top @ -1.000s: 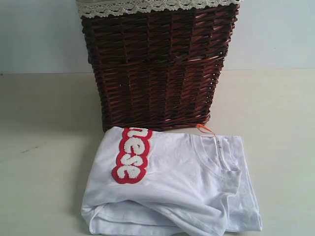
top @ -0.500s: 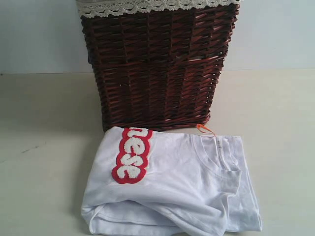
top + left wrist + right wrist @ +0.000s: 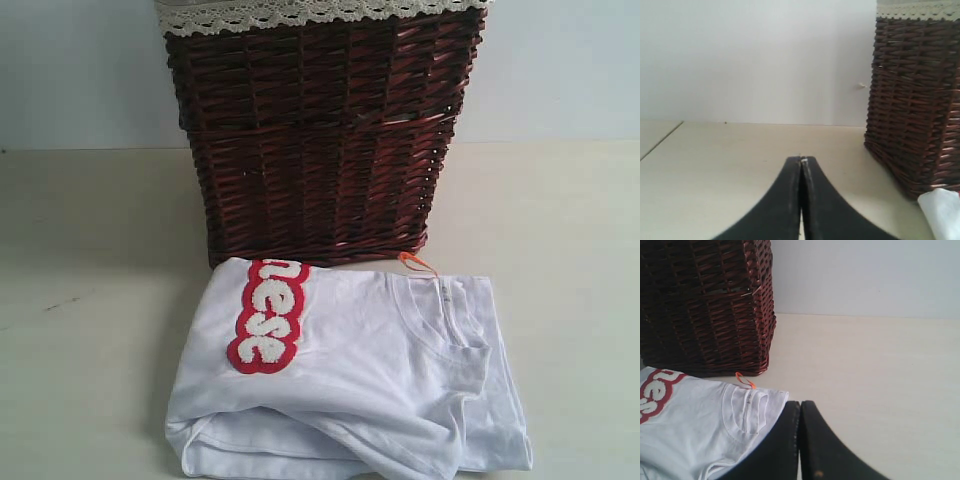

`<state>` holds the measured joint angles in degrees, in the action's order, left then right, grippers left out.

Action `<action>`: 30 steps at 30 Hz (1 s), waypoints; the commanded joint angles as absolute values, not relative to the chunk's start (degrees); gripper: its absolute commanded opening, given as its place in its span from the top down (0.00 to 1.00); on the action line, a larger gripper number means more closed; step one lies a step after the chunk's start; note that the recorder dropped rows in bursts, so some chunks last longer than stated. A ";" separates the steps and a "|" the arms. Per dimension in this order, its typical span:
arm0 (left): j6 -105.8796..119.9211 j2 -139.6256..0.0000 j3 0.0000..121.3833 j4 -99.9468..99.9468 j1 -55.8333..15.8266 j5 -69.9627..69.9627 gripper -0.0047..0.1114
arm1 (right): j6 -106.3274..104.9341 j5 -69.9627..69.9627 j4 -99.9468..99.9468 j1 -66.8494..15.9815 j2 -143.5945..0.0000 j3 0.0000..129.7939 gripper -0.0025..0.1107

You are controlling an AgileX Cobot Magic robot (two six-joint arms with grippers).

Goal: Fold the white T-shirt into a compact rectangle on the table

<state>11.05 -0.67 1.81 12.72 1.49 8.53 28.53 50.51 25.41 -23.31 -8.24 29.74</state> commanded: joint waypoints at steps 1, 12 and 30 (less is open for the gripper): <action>3.08 0.00 0.00 6.62 3.68 9.53 0.96 | 28.57 50.43 25.49 -23.35 -7.96 29.56 0.98; 4.11 0.00 0.00 0.74 4.11 20.40 0.96 | 28.57 50.43 25.49 -23.35 -7.96 29.56 0.98; -3.55 0.00 0.00 -0.64 4.11 20.17 0.96 | 28.57 50.43 25.49 -23.35 -7.96 29.56 0.98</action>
